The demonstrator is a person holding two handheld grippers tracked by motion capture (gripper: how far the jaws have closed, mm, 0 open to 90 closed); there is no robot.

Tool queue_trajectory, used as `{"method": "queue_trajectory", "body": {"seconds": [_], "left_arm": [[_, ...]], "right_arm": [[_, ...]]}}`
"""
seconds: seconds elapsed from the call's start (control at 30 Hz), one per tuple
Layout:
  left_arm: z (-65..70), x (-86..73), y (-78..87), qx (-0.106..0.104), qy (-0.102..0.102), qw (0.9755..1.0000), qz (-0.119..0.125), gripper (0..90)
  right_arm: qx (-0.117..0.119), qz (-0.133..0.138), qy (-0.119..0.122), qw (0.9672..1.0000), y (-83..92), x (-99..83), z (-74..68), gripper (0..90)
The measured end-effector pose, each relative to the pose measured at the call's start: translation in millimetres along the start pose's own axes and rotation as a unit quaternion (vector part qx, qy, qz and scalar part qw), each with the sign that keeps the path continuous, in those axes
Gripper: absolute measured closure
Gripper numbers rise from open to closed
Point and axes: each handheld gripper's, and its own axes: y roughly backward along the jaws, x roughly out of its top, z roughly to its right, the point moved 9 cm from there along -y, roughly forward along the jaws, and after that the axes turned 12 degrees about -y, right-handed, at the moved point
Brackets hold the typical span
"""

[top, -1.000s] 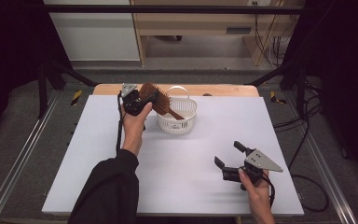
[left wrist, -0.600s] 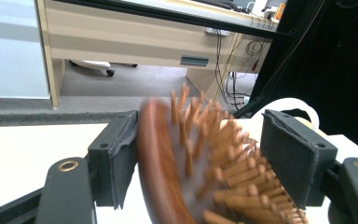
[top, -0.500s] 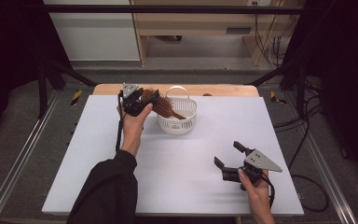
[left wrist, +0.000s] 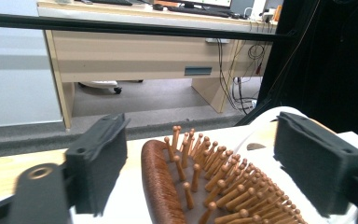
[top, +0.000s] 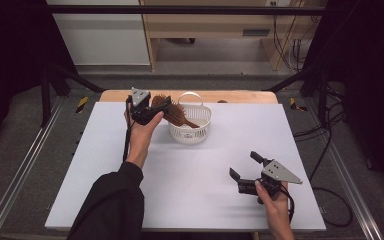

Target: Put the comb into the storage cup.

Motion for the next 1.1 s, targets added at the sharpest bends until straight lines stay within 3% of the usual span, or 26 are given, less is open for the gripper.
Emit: {"method": "queue_trajectory", "body": {"seconds": [0.23, 0.63, 1.1], "left_arm": [[4.0, 1.9, 3.0, -0.004, -0.008, 0.9999, -0.006, 7.0], [14.3, 5.2, 10.1, -0.016, -0.035, 0.9992, -0.01, 4.8], [22.6, 10.8, 19.1, -0.037, -0.043, 0.9984, -0.002, 3.3]], "right_arm": [[-0.003, 0.0, -0.001, 1.0, -0.2, 0.0, 0.8, 3.8], [-0.003, -0.003, -0.001, 1.0, -1.0, -0.8, -0.3, 3.5], [-0.001, -0.009, 0.001, 1.0, -2.3, -2.3, -0.5, 3.2]]}}
